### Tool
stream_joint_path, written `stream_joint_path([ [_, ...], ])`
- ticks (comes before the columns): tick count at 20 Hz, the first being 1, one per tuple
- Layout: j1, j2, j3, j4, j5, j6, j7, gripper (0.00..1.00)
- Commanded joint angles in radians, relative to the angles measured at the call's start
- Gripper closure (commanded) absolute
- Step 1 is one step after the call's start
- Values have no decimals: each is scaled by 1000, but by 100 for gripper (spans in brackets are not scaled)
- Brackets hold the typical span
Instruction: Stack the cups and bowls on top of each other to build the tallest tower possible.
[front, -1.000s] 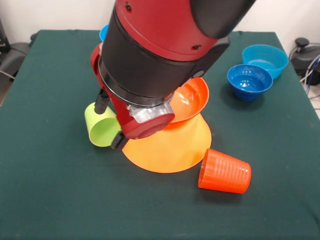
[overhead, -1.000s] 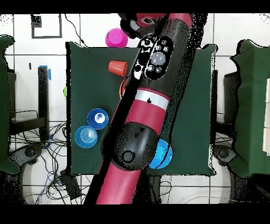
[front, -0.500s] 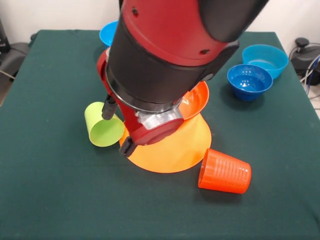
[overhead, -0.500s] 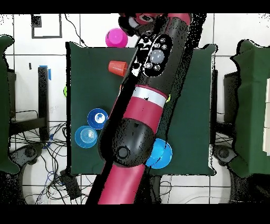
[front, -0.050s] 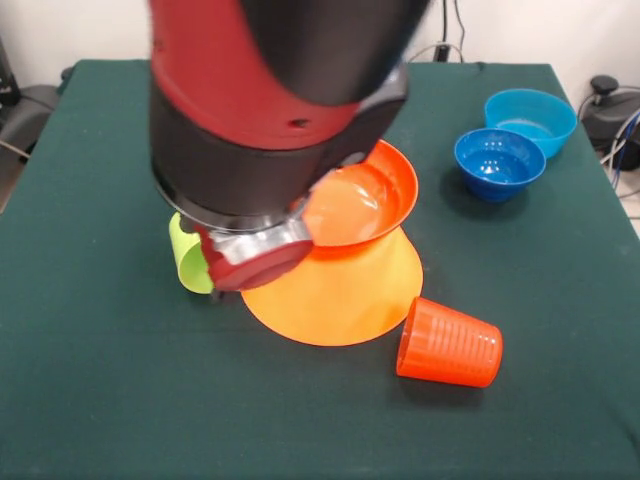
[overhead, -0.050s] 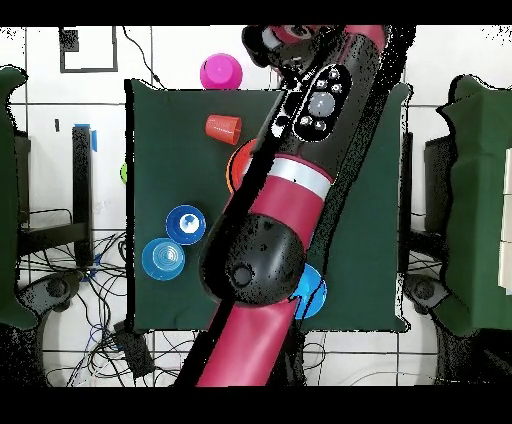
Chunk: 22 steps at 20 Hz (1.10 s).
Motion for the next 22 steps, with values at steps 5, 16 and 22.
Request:
stream_joint_path([
  [5,-32,16,-190,7,119,147,-283,0],
  [16,-66,31,-194,2,181,142,-349,0],
  [22,-104,45,-211,-3,254,154,-410,0],
])
